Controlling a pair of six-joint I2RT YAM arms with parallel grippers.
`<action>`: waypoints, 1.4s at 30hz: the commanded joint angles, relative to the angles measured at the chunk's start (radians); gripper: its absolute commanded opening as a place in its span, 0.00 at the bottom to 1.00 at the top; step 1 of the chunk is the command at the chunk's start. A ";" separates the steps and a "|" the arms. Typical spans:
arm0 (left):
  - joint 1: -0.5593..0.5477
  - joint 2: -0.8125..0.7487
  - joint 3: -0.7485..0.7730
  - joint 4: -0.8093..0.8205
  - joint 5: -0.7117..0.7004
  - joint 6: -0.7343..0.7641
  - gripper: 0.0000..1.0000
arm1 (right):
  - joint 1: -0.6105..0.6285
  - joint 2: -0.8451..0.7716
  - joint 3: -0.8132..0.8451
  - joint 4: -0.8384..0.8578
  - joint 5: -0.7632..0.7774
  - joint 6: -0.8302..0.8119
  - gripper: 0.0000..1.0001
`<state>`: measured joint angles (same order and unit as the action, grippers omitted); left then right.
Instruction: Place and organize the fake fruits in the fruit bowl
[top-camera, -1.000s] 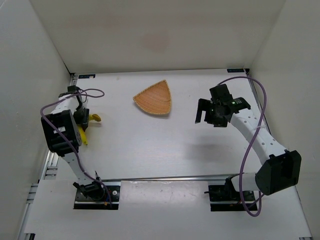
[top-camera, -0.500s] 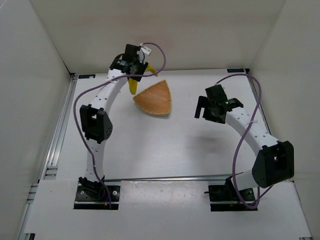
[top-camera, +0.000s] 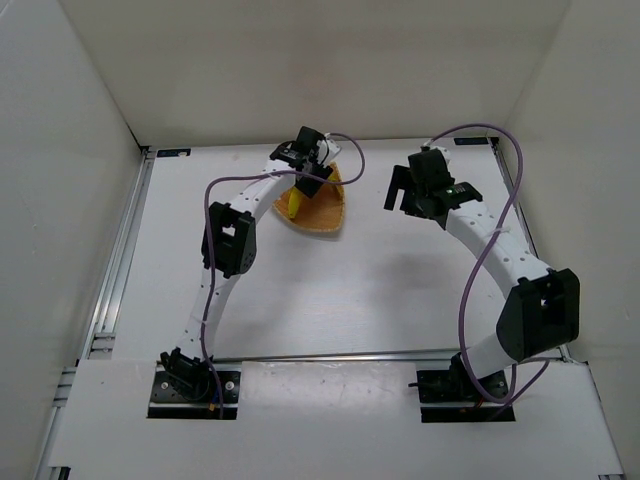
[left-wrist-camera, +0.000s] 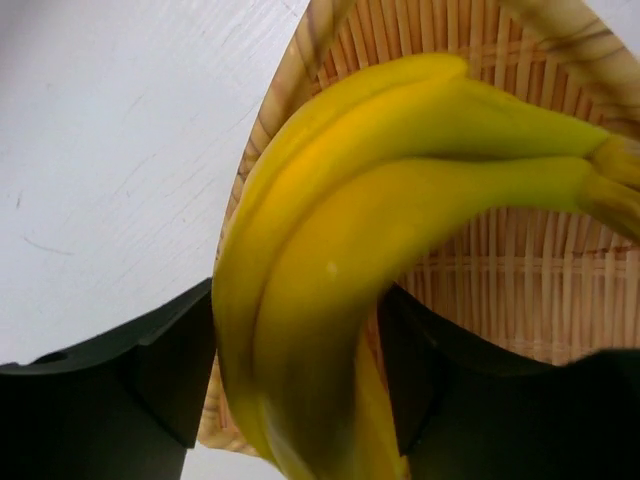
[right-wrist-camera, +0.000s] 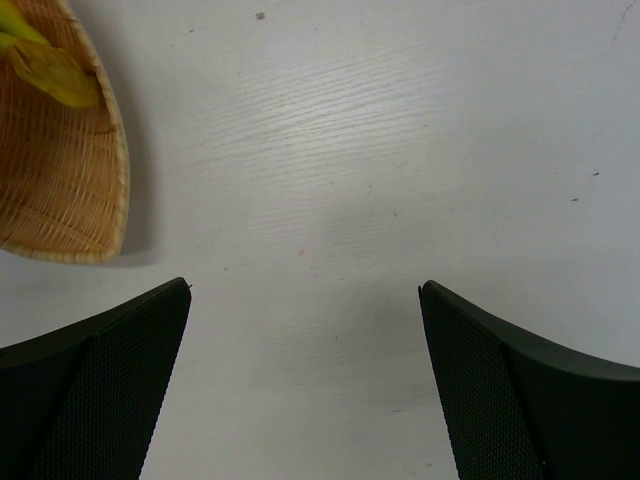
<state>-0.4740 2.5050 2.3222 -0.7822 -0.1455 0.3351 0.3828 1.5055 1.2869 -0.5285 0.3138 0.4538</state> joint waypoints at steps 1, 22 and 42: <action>-0.005 -0.084 -0.003 0.029 0.007 0.021 0.76 | 0.004 0.004 0.025 0.012 0.005 -0.020 1.00; 0.225 -0.932 -0.705 -0.012 -0.244 -0.077 1.00 | 0.004 -0.473 -0.253 -0.225 -0.059 0.068 1.00; 0.638 -1.423 -1.382 -0.155 -0.120 -0.151 1.00 | -0.005 -0.680 -0.580 -0.269 -0.292 0.232 1.00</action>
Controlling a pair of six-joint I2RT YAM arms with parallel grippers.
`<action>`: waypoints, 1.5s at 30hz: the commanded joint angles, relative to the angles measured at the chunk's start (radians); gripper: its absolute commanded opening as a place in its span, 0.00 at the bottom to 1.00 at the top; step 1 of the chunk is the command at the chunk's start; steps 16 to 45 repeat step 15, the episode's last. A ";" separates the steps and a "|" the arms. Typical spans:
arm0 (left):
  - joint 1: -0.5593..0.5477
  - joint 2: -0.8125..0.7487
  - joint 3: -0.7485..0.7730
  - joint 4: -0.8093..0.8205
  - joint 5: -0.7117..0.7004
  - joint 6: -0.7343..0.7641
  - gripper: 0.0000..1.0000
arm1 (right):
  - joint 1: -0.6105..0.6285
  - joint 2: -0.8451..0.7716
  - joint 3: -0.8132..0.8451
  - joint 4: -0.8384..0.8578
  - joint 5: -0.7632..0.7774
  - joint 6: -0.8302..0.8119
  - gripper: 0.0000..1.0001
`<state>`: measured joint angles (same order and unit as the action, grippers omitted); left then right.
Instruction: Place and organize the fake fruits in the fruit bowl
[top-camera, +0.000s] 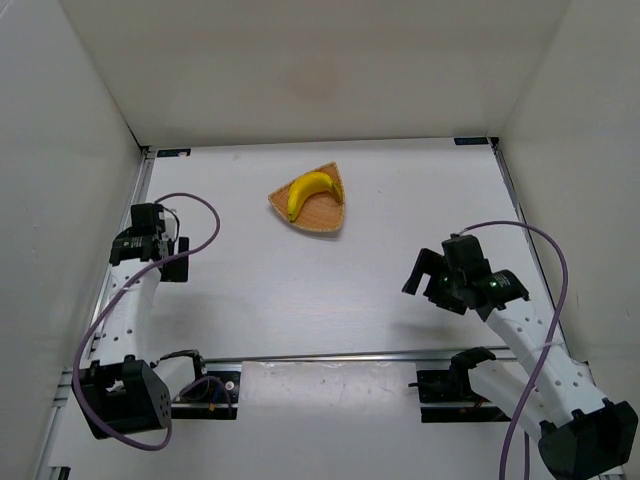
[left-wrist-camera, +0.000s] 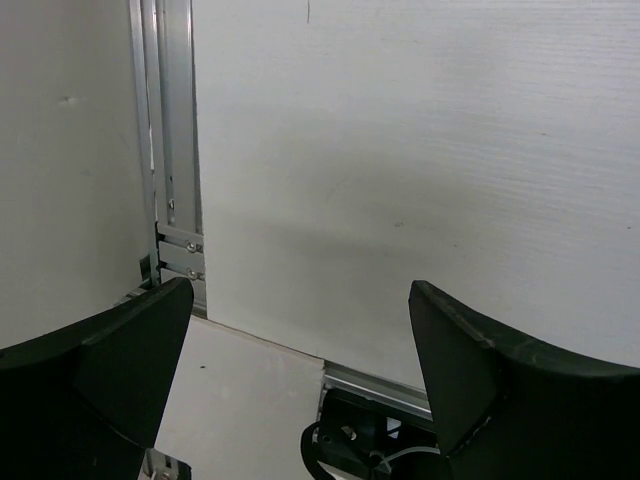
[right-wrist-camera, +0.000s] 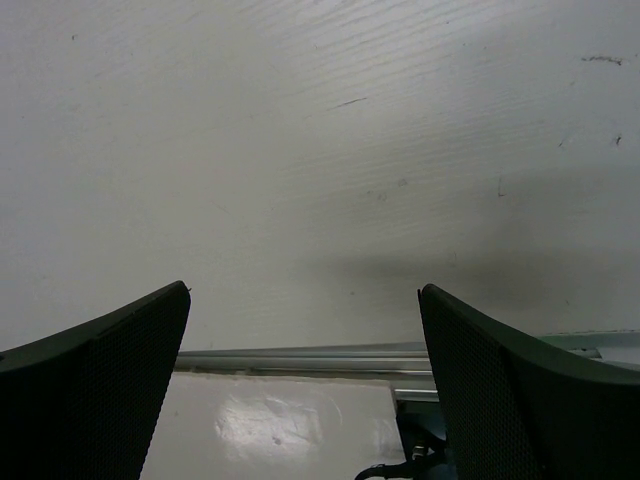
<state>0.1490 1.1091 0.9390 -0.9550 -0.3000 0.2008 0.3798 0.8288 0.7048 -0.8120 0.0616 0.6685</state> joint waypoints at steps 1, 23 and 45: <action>0.015 -0.037 0.001 0.018 0.035 -0.017 1.00 | -0.002 0.006 0.012 0.014 -0.040 0.017 1.00; 0.015 -0.100 -0.008 0.009 0.099 -0.017 1.00 | 0.007 0.016 0.042 0.026 -0.049 -0.018 1.00; 0.015 -0.100 -0.008 0.009 0.099 -0.017 1.00 | 0.007 0.016 0.042 0.026 -0.049 -0.018 1.00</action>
